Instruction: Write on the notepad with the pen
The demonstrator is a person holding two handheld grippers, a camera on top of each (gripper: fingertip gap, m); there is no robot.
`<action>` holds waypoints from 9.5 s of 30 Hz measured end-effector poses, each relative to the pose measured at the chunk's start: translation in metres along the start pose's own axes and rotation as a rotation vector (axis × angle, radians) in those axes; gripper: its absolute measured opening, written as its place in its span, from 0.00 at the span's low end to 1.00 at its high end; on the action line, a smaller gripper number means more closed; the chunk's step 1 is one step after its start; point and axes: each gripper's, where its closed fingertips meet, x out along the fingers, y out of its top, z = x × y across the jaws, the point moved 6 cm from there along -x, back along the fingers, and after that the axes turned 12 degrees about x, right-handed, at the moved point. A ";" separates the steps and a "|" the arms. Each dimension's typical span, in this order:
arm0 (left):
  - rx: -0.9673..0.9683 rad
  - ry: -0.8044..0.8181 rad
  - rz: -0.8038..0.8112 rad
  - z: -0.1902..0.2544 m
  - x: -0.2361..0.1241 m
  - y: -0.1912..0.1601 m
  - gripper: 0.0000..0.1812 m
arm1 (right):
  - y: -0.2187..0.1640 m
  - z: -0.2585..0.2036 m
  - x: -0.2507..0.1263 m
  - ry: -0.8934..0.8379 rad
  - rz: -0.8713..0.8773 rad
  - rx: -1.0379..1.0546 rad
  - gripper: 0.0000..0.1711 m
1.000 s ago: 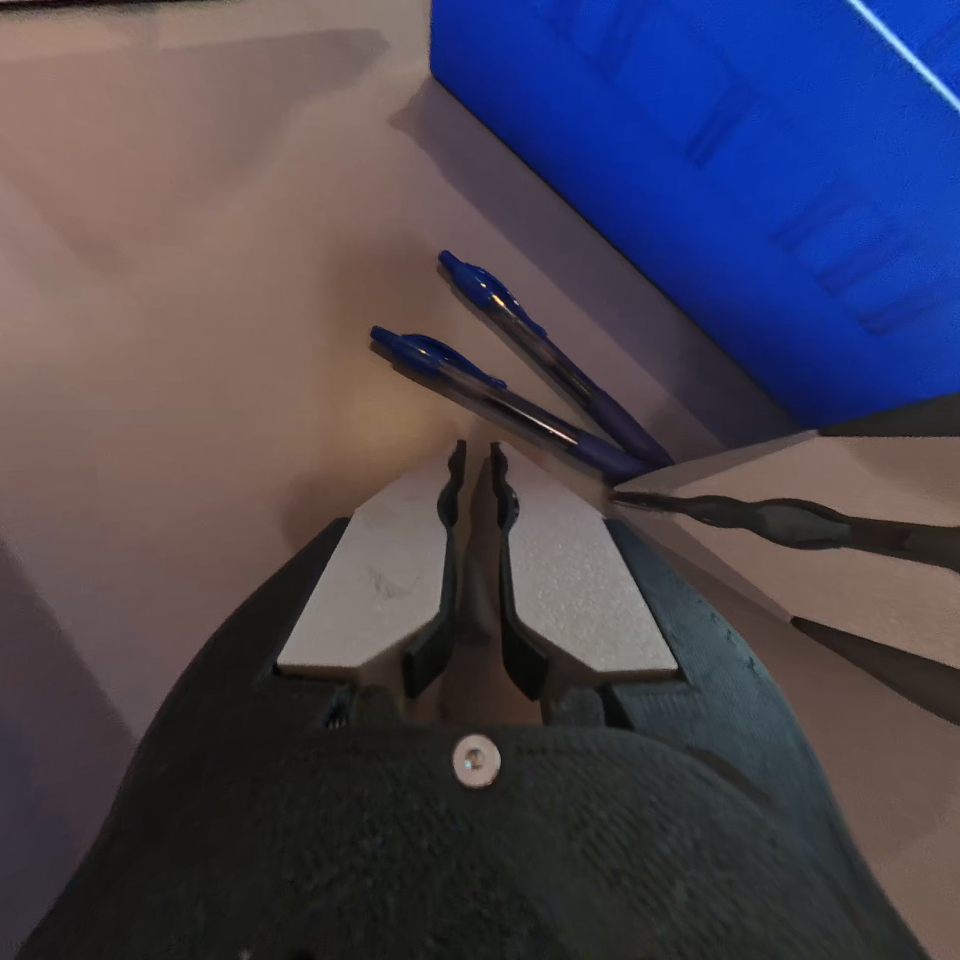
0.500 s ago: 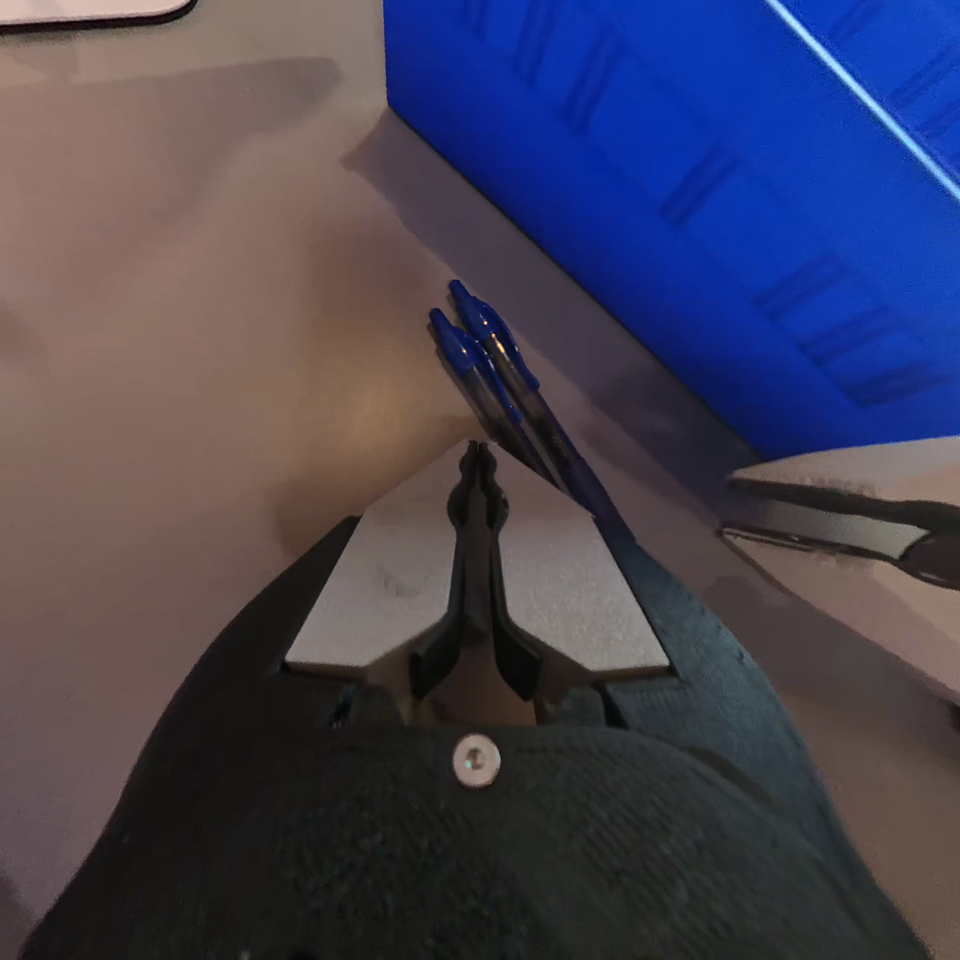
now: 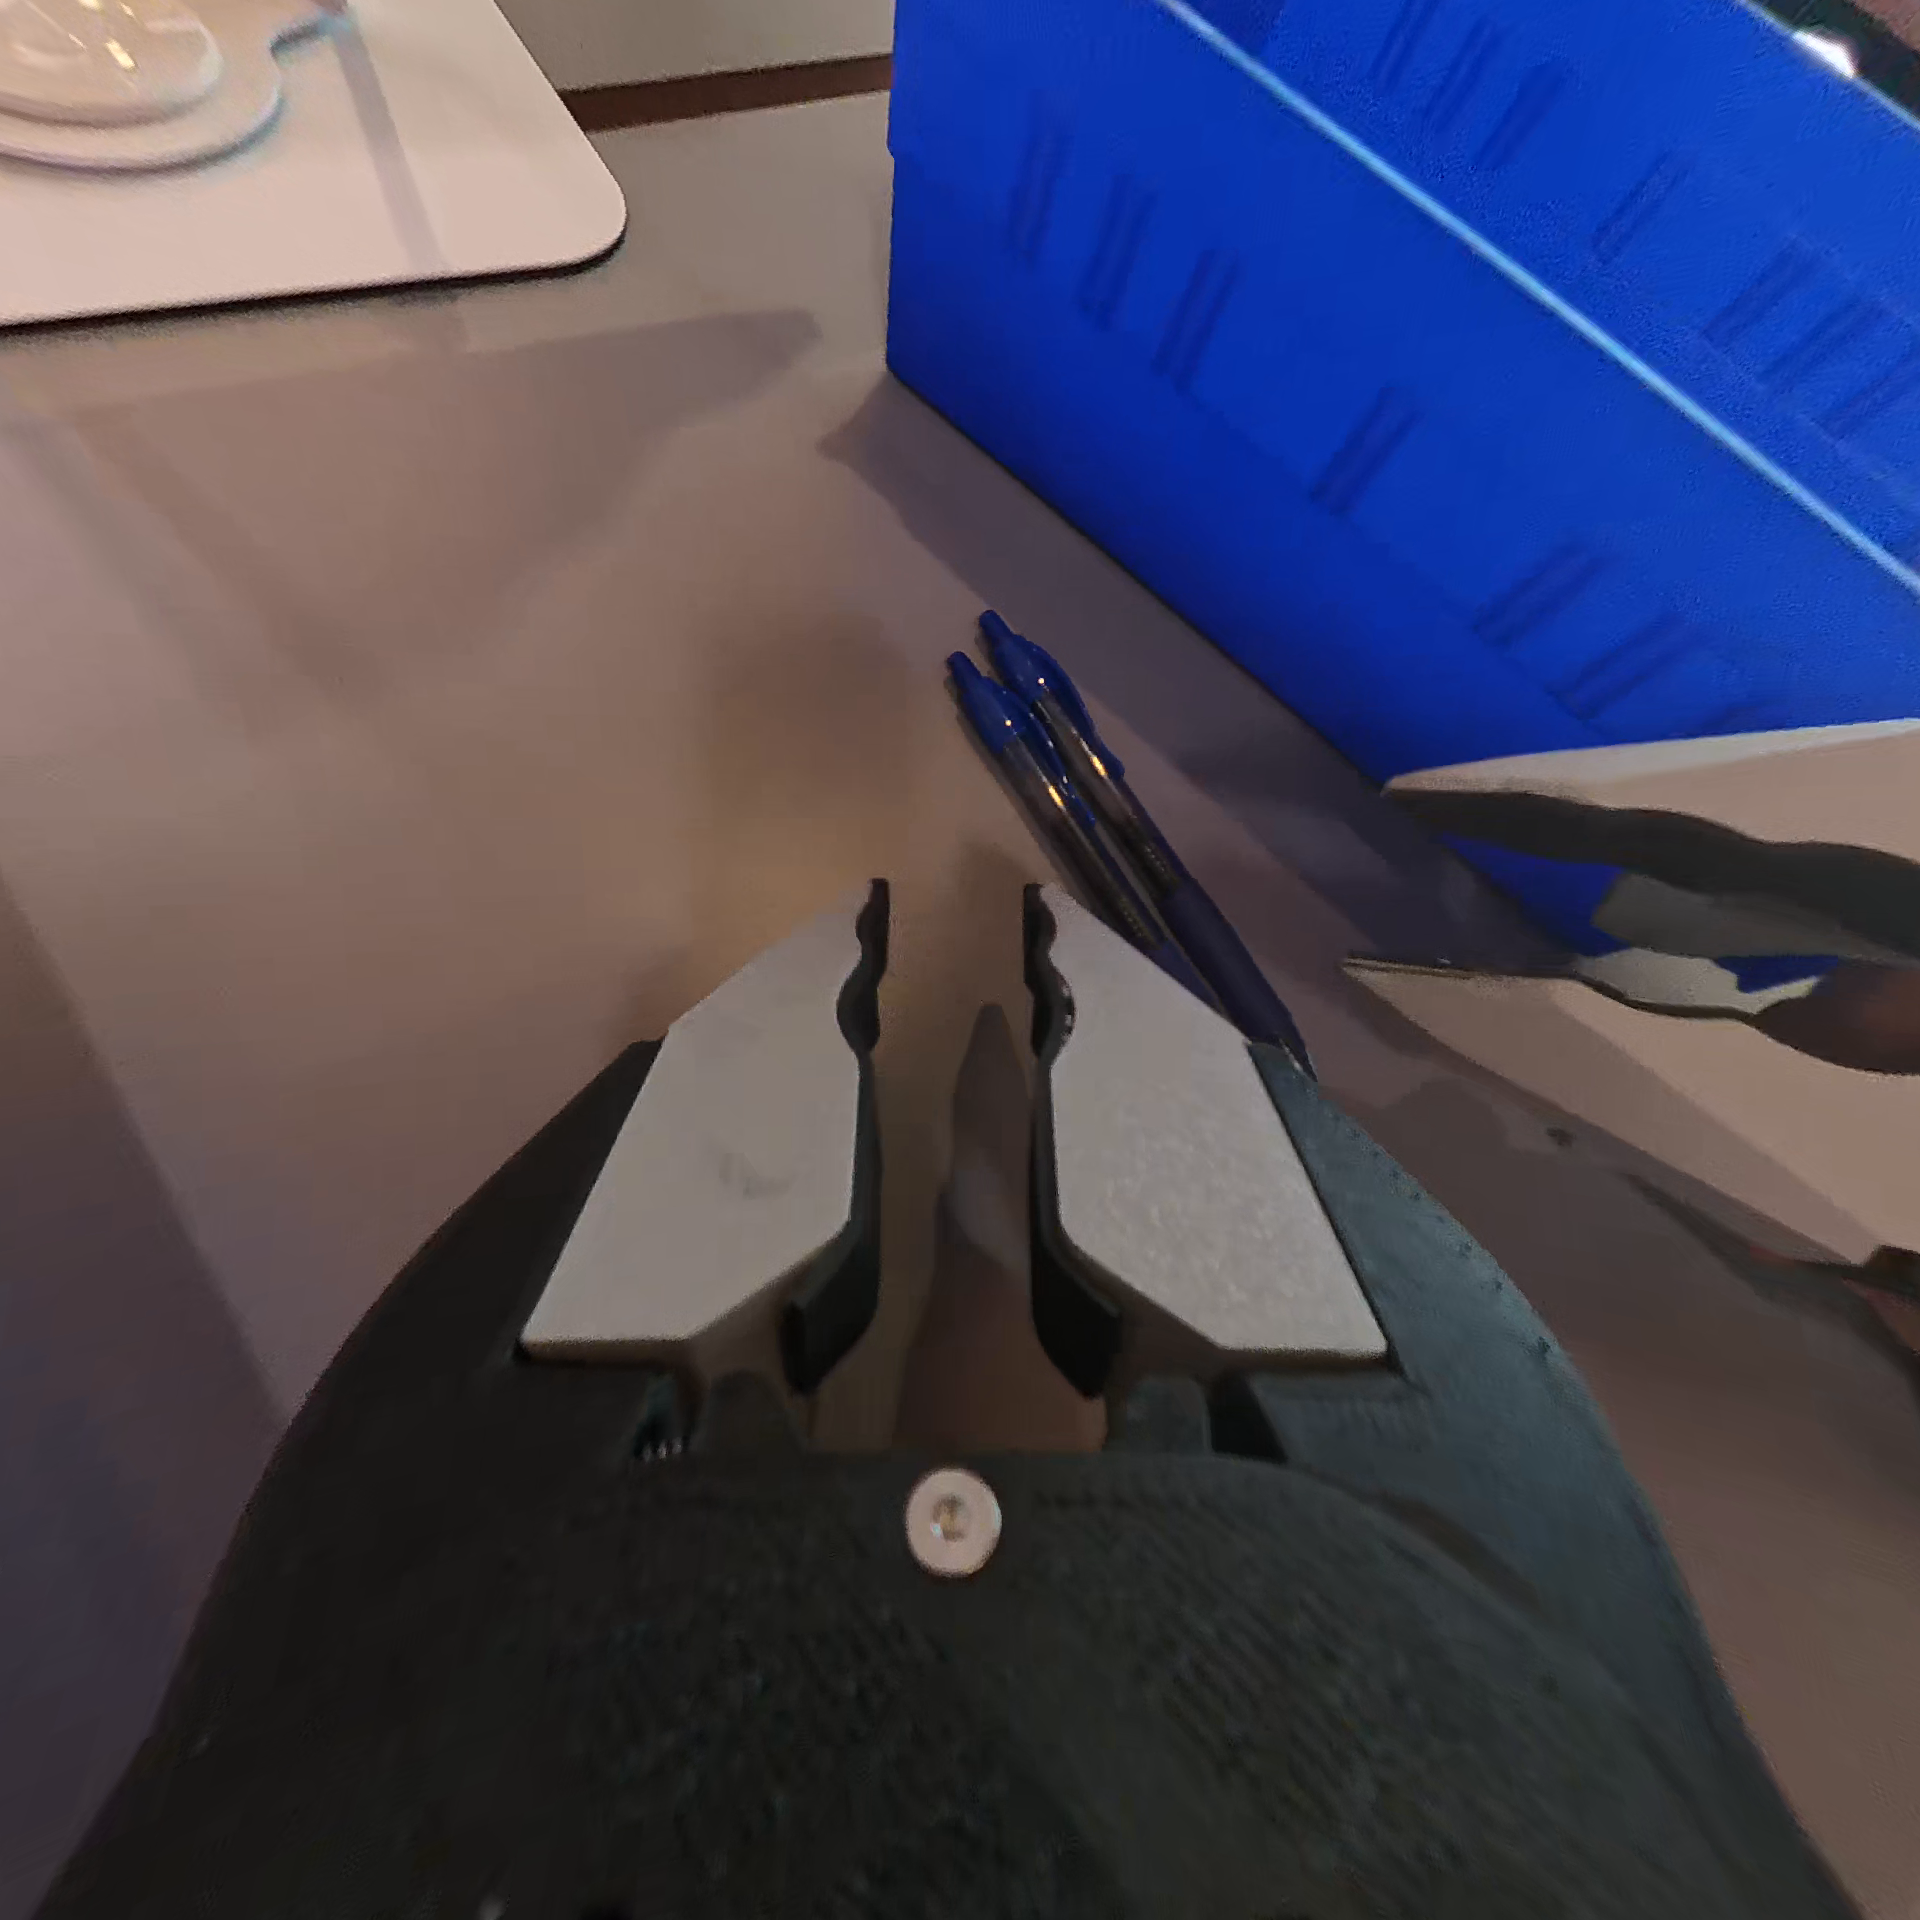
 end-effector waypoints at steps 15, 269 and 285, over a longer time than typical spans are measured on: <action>0.074 0.137 0.056 -0.005 -0.011 0.008 0.15 | 0.016 -0.015 0.030 -0.110 0.073 -0.140 0.12; 0.123 -0.266 0.231 0.008 -0.272 0.061 0.09 | 0.075 -0.050 -0.038 1.002 0.284 0.542 0.01; 0.132 0.014 -0.024 0.028 -0.254 -0.103 0.27 | 0.126 -0.021 -0.123 0.630 0.314 0.197 0.00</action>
